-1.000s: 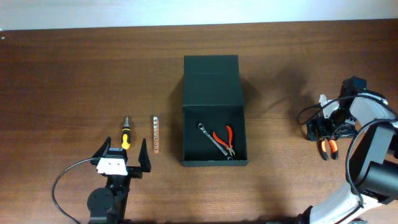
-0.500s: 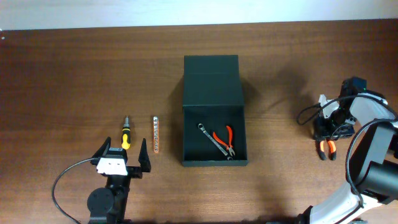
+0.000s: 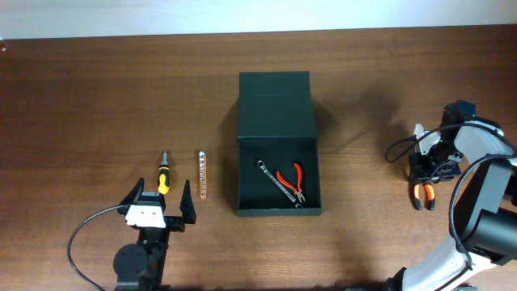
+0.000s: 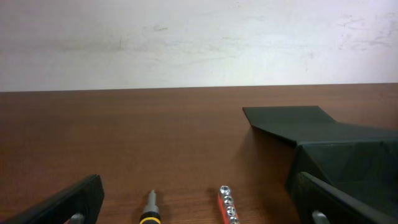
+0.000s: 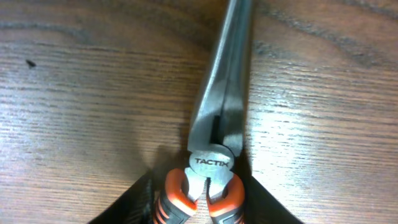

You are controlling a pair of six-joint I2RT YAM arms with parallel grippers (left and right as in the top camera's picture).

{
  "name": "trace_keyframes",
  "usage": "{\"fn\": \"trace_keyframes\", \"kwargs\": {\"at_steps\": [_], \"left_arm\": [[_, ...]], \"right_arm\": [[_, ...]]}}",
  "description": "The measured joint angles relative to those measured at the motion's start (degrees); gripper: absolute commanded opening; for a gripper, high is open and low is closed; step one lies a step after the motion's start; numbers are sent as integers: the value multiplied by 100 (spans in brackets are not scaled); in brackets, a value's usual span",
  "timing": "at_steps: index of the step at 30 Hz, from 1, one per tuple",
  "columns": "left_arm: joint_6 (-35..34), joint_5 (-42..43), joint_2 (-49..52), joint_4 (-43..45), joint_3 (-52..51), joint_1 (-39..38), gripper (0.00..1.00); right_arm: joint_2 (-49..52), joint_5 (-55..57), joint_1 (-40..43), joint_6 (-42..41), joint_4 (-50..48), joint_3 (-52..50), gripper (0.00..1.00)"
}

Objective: Pack container
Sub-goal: 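Lower the right gripper and close it on the orange pliers handles, then carry the pliers with the right gripper and lower them into the box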

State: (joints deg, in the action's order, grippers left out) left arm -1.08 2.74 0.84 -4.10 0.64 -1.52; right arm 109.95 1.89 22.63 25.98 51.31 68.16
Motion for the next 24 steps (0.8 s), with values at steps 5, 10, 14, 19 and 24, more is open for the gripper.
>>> {"fn": "trace_keyframes", "kwargs": {"at_steps": [5, 10, 14, 19, 24], "left_arm": [[0, 0, 0, -2, 0, 0, 99], [0, 0, 0, -2, 0, 0, 99], [0, -2, 0, -2, 0, 0, 99], [0, 0, 0, -2, 0, 0, 99], [0, 0, 0, -2, 0, 0, 99]], "right_arm": [[0, 39, 0, -52, 9, 31, 33], [0, 42, 0, -52, 28, 50, 32], [7, 44, 0, -57, 52, 68, 31], [87, 68, 0, -85, 201, 223, 25], [114, 85, 0, -201, 531, 662, 23]]}}
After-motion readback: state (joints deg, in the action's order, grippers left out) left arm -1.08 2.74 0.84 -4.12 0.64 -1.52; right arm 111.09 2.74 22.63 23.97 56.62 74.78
